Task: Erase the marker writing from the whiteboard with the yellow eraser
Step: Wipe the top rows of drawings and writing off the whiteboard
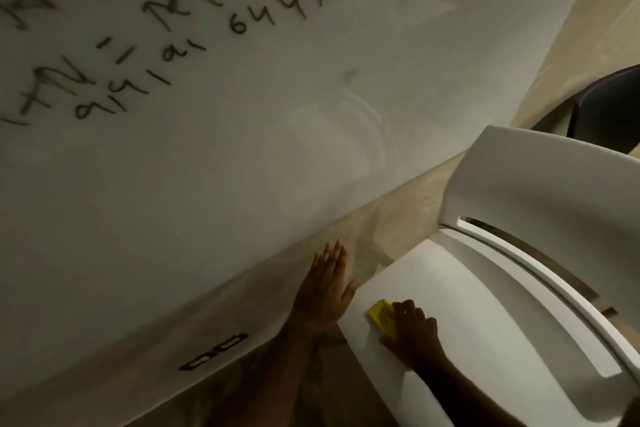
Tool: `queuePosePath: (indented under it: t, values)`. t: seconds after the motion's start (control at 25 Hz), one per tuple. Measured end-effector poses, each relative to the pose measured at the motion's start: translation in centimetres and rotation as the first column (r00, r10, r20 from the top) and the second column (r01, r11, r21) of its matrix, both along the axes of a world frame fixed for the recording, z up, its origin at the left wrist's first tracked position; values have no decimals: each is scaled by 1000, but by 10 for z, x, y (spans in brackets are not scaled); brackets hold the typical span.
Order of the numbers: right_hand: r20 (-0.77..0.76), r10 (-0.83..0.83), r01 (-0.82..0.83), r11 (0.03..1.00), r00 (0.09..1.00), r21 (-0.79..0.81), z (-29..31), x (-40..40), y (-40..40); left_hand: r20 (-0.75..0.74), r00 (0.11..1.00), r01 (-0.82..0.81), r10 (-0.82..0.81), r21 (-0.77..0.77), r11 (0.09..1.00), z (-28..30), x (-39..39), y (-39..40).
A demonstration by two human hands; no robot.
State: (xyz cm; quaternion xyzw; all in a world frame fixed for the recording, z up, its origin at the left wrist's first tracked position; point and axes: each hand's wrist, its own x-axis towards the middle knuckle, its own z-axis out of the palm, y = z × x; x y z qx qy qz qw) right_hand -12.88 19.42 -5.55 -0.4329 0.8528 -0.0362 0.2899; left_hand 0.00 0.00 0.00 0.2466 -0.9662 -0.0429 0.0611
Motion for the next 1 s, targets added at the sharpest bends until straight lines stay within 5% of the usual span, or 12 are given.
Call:
queuePosePath:
  t: [0.32, 0.52, 0.76, 1.0]
  values:
    - [-8, -52, 52, 998, 999, -32, 38, -2, -12, -9, 999, -53, 52, -195, 979, 49, 30, -33]
    - [24, 35, -29, 975, 999, -221, 88, -26, -29, -62, 992, -120, 107, -292, 949, 117, 44, -52]
    - [-205, -20, -23, 979, 978, -203, 207, -24, -74, -181, 963, -257, 201, -378, 889, 223, 77, -77]
    - [-265, -17, -119, 863, 964, -491, 323, -15, -118, -303, 942, -286, 141, -513, 809, 359, 137, -99]
